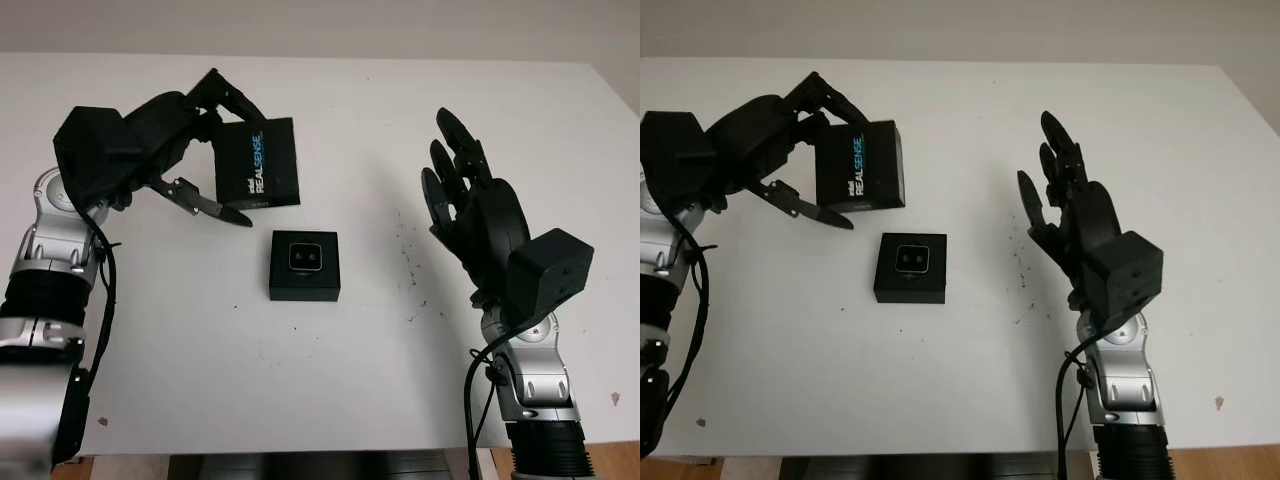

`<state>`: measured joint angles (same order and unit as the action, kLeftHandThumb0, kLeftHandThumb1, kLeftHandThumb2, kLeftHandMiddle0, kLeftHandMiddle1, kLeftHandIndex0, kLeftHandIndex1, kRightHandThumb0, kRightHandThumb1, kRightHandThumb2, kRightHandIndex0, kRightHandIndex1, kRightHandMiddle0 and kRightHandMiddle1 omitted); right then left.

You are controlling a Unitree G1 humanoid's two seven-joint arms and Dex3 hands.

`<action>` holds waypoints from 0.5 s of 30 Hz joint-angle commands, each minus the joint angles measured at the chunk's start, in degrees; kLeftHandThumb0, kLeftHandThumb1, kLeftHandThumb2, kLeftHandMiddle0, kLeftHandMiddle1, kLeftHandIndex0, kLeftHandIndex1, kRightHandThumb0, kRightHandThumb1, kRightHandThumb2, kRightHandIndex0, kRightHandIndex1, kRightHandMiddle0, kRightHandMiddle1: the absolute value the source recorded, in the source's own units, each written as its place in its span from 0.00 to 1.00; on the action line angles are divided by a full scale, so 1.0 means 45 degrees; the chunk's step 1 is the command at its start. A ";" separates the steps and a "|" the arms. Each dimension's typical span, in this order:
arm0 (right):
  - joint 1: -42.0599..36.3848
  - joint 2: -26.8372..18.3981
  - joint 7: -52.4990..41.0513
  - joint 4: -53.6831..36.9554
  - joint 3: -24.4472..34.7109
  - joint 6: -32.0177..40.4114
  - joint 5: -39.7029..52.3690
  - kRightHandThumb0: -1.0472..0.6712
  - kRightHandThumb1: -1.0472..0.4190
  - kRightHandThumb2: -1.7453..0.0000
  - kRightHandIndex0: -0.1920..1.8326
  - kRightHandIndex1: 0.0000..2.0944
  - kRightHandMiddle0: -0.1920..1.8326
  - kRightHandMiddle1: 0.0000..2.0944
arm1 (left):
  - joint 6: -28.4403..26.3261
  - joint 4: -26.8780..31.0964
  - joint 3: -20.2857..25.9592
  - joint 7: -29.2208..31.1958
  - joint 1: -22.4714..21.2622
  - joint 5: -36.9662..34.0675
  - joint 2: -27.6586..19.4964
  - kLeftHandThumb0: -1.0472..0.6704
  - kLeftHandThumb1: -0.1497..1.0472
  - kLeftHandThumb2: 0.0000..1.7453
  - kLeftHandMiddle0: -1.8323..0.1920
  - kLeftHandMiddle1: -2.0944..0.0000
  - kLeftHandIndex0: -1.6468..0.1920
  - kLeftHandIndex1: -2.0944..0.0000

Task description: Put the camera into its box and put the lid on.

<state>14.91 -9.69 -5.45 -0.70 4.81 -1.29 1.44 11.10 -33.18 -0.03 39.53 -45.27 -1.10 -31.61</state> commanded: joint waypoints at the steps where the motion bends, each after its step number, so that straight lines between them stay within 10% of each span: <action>1: -0.0159 0.0061 0.0005 -0.0210 0.0011 0.0012 0.0072 0.24 0.00 0.73 0.11 0.02 0.08 0.12 | -0.0171 0.0503 -0.0129 0.0218 0.0268 -0.0180 0.0148 0.42 1.00 0.21 0.78 0.00 0.84 0.00; 15: -0.0291 0.0117 -0.0051 -0.0412 -0.0057 0.0293 0.0187 0.25 0.00 0.74 0.10 0.02 0.08 0.10 | -0.1201 0.1682 -0.0323 0.0919 0.1402 -0.0608 0.0697 0.40 1.00 0.21 0.72 0.00 0.81 0.00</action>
<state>14.20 -9.30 -5.91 -1.22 4.75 -0.22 2.46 5.72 -26.55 -1.59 43.61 -39.63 -3.22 -28.94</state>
